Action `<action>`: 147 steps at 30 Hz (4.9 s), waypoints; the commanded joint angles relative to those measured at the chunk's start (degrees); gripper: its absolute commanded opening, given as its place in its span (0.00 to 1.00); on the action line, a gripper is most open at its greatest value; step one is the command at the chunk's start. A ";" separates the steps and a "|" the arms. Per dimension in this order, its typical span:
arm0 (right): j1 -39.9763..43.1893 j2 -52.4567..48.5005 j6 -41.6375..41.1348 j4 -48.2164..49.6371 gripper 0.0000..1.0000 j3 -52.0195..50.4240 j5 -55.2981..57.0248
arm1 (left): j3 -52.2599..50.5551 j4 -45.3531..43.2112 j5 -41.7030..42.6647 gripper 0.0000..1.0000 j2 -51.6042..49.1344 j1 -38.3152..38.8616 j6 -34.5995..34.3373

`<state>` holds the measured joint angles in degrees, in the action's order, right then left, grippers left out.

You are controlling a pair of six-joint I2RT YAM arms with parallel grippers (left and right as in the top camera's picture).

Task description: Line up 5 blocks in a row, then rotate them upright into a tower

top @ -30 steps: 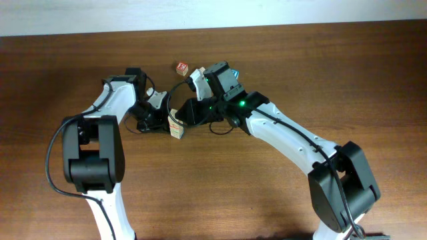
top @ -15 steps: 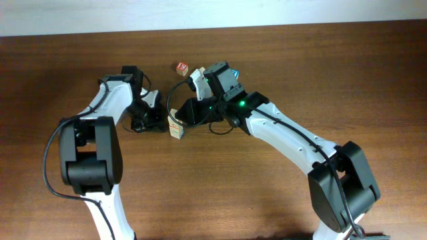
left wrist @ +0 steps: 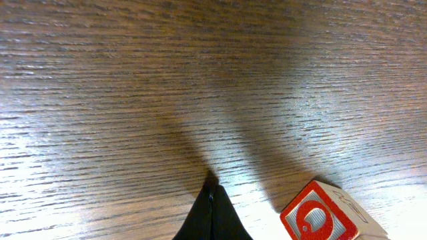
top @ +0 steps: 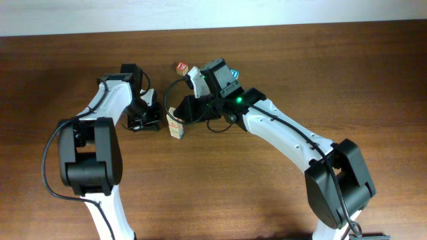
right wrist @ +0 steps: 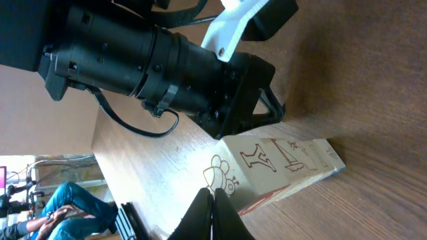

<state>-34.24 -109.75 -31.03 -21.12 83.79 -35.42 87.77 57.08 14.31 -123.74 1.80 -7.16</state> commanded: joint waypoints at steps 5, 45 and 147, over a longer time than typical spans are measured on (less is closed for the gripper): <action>-0.42 -2.56 1.31 -4.02 0.05 2.86 2.45 | -0.83 -0.66 -5.38 0.00 -1.46 -0.48 -0.57; 19.43 5.53 20.31 -66.99 0.98 47.67 35.41 | 42.14 29.46 -13.07 0.99 6.45 -10.75 -0.52; 29.49 109.57 39.12 17.09 0.98 -83.47 30.49 | -80.96 -54.97 -17.73 0.99 112.56 -6.88 17.42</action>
<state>-5.17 -0.56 8.91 -4.03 0.84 -5.45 11.53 3.79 -2.44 -17.17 -6.31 6.63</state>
